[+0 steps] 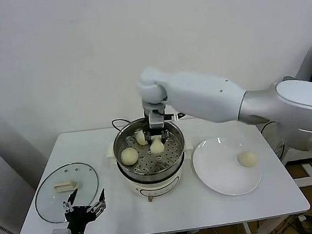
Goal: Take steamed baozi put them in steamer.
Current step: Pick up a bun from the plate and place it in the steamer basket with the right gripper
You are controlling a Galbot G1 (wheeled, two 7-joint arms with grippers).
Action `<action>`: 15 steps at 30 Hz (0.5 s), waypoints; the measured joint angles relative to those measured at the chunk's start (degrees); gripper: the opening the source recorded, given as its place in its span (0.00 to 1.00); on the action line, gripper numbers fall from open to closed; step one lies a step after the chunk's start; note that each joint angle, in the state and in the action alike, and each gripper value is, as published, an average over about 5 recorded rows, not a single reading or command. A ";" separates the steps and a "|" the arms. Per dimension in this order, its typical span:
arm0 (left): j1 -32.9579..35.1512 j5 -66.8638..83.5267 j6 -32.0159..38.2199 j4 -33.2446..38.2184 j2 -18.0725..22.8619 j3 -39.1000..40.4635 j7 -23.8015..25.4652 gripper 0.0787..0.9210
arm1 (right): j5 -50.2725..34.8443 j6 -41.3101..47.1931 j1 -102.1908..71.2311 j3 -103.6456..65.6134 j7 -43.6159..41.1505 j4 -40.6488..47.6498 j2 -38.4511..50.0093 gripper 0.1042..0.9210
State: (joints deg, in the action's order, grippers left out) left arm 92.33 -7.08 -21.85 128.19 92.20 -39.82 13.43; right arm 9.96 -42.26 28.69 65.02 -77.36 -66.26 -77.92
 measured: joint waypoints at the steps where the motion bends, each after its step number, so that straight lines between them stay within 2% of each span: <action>1: 0.04 0.03 0.00 0.04 0.00 -0.02 0.00 0.88 | 0.77 -0.64 -0.47 -0.17 0.15 -0.11 -0.23 0.39; 15: 0.14 0.21 -0.01 0.17 0.00 -0.01 0.01 0.88 | 5.54 -3.87 -5.63 -0.60 1.04 -1.30 -2.30 0.39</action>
State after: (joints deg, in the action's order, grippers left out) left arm 92.47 -6.87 -21.86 128.36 92.20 -39.84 13.44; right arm 15.50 -46.13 23.06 64.42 -76.33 -67.56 -80.22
